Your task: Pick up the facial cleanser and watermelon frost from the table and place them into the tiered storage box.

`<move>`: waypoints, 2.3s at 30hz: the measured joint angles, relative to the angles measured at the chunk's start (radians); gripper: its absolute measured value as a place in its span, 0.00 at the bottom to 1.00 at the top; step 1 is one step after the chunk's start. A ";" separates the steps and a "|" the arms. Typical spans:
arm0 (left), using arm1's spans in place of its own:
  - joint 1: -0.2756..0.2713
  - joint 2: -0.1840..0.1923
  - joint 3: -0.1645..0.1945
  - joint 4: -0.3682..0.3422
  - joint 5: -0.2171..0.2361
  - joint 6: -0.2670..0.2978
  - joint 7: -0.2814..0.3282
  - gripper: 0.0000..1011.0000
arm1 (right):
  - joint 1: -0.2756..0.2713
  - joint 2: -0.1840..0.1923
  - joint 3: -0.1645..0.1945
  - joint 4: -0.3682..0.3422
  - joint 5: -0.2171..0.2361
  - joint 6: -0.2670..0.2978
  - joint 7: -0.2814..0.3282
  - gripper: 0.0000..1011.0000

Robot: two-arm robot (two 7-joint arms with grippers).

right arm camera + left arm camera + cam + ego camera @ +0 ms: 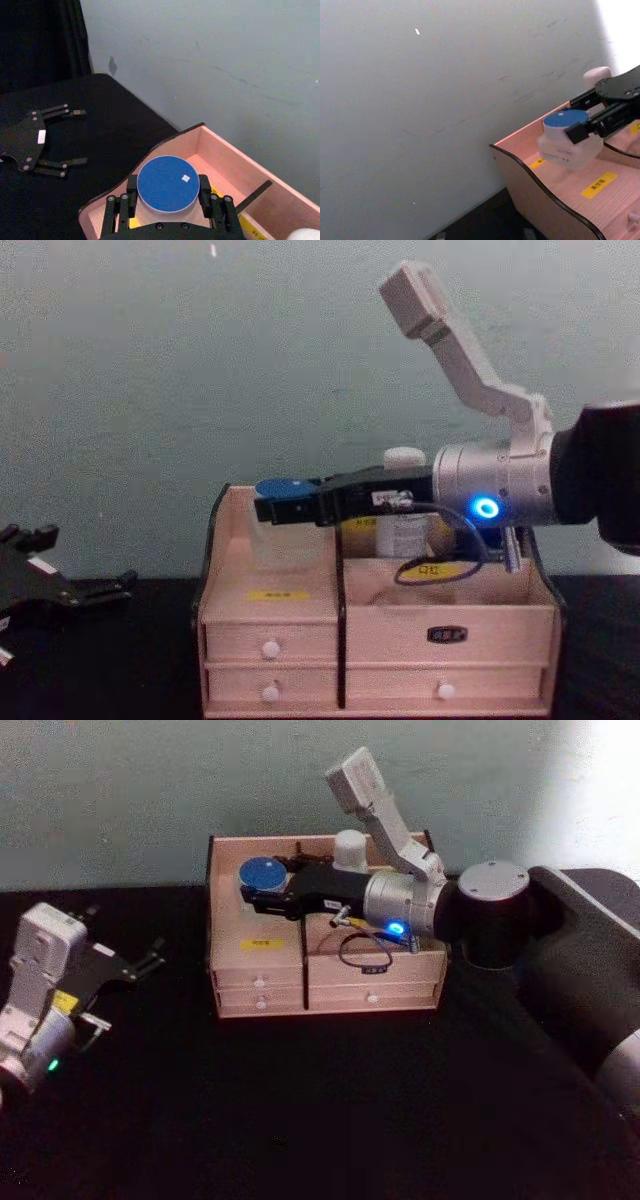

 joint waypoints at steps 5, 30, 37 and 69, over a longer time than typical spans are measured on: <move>0.000 0.000 0.000 0.000 0.000 0.000 0.000 0.99 | 0.001 -0.012 -0.002 0.015 -0.011 -0.002 0.000 0.72; 0.000 0.000 0.000 0.000 0.000 0.000 0.000 0.99 | -0.003 -0.030 0.005 0.044 -0.042 0.006 0.005 0.72; 0.000 0.000 0.000 0.000 0.000 0.000 0.000 0.99 | -0.003 -0.030 0.005 0.044 -0.041 0.007 0.005 0.73; 0.000 0.000 0.000 0.000 0.000 0.000 0.000 0.99 | -0.076 0.037 0.043 -0.156 -0.001 0.009 0.010 0.99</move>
